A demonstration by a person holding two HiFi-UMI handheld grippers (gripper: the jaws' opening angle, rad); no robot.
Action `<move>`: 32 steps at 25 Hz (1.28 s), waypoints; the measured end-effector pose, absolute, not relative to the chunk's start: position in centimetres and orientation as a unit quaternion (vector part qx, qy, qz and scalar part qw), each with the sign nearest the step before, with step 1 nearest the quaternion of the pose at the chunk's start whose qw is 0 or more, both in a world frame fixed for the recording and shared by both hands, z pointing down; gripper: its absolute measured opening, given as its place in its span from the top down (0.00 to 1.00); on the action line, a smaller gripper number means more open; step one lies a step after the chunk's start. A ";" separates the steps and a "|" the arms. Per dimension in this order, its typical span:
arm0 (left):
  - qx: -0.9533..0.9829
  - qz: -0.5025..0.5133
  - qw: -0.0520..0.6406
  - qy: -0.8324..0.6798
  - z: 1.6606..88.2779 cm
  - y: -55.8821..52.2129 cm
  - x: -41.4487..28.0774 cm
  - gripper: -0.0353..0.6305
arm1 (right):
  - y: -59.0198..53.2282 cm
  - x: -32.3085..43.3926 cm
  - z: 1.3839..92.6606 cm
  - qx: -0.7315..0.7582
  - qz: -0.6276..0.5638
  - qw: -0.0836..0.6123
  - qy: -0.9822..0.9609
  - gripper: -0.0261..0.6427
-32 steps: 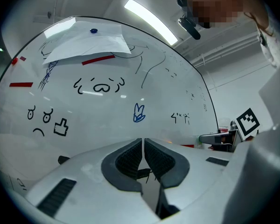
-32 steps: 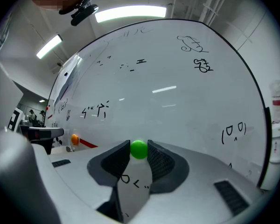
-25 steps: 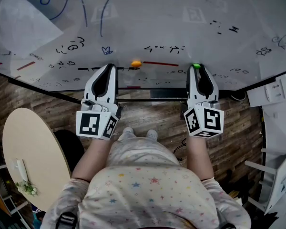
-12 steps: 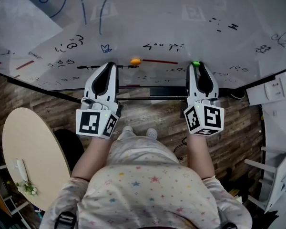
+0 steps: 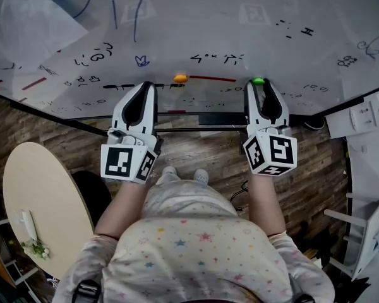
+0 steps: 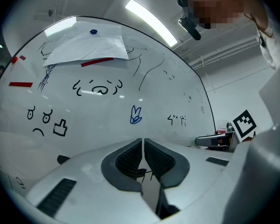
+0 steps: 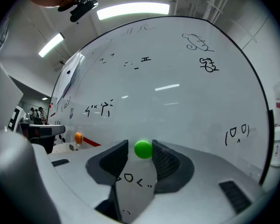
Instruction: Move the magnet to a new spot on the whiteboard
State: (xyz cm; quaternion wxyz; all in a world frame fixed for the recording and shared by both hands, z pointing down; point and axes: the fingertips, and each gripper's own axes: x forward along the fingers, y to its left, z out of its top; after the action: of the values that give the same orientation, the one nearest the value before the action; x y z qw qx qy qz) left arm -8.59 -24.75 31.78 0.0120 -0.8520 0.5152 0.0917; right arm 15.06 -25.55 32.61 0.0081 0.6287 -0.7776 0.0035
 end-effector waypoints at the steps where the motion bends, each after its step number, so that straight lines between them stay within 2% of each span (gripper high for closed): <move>1: -0.852 0.092 0.012 0.515 31.8 -24.7 -8.7 0.91 | -25.5 15.0 32.6 0.628 0.004 0.009 -0.778 0.74; 6: -0.851 0.094 0.014 0.516 31.6 -24.2 -9.0 0.91 | -25.4 15.0 32.7 0.632 0.003 0.014 -0.775 0.68; 19: -0.851 0.096 0.018 0.515 31.3 -23.4 -9.4 0.91 | -24.2 15.0 32.2 0.639 -0.002 0.012 -0.769 0.69; 32: -0.852 0.098 0.019 0.514 31.1 -22.8 -9.4 0.91 | -23.0 14.4 32.0 0.633 -0.006 0.003 -0.774 0.84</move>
State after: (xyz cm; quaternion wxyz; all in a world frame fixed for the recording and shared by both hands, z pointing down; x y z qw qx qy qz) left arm -9.43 -22.76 31.10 0.0187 -0.8519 0.5142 0.0980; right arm 14.36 -22.98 31.97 0.0031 0.6335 -0.7737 -0.0064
